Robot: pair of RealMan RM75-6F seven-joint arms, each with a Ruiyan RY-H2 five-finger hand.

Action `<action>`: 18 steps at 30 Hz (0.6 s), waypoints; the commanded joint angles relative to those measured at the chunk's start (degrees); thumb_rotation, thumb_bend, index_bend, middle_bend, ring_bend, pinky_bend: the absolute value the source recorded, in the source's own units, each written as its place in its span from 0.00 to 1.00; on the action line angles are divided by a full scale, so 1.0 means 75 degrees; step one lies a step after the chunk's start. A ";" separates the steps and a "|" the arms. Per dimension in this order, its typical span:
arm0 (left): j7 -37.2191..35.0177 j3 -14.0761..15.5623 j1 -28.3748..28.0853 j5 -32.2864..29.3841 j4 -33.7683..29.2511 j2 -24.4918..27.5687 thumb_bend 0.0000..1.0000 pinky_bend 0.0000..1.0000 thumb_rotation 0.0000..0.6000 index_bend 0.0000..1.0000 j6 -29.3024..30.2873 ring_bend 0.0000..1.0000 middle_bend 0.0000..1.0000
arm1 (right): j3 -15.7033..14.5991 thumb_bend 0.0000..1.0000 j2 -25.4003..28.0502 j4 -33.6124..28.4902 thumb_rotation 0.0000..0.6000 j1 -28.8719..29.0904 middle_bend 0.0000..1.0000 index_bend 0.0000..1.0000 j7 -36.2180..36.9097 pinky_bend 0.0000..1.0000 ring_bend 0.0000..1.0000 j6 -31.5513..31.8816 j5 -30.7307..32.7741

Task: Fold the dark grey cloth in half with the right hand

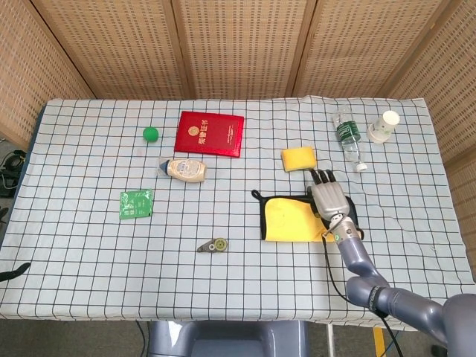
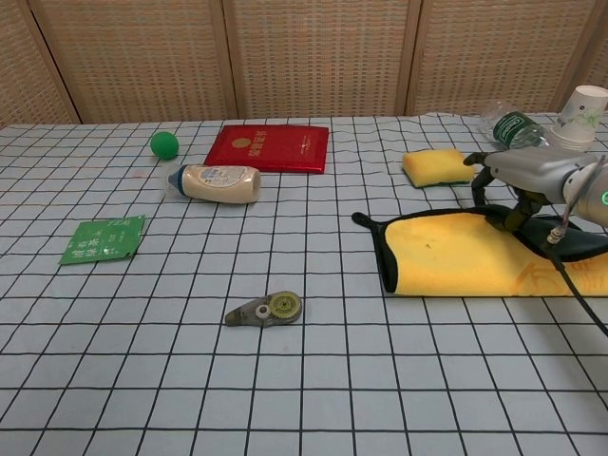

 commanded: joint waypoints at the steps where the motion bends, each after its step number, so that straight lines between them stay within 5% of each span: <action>1: 0.0011 0.0002 -0.0004 0.0005 -0.0007 0.0000 0.00 0.00 1.00 0.00 -0.0003 0.00 0.00 | 0.0003 0.66 -0.0033 0.0032 1.00 0.0024 0.05 0.67 -0.0024 0.00 0.00 0.0004 0.0038; 4: 0.0023 0.0006 -0.0006 0.0010 -0.0015 0.0000 0.00 0.00 1.00 0.00 -0.0001 0.00 0.00 | -0.0014 0.66 -0.0073 0.0081 1.00 0.0056 0.04 0.65 -0.0101 0.00 0.00 0.0013 0.0068; 6: 0.0029 0.0005 -0.0004 0.0000 -0.0015 0.0001 0.00 0.00 1.00 0.00 0.0001 0.00 0.00 | -0.0025 0.58 -0.0097 0.0118 1.00 0.0069 0.02 0.51 -0.0159 0.00 0.00 0.0018 0.0115; 9: 0.0024 0.0006 -0.0006 -0.0008 -0.0011 0.0000 0.00 0.00 1.00 0.00 -0.0006 0.00 0.00 | -0.0059 0.26 -0.0066 0.0091 1.00 0.0077 0.00 0.19 -0.0207 0.00 0.00 -0.0047 0.0185; 12: 0.0020 0.0006 -0.0009 -0.0010 -0.0007 0.0002 0.00 0.00 1.00 0.00 -0.0011 0.00 0.00 | -0.0040 0.02 -0.0004 -0.0028 1.00 0.0050 0.00 0.06 -0.0088 0.00 0.00 0.0051 0.0095; 18: -0.0003 0.0005 -0.0001 -0.0003 -0.0005 0.0009 0.00 0.00 1.00 0.00 0.0010 0.00 0.00 | 0.0006 0.00 0.0337 -0.0592 1.00 -0.0109 0.00 0.04 0.0437 0.00 0.00 0.0520 -0.0511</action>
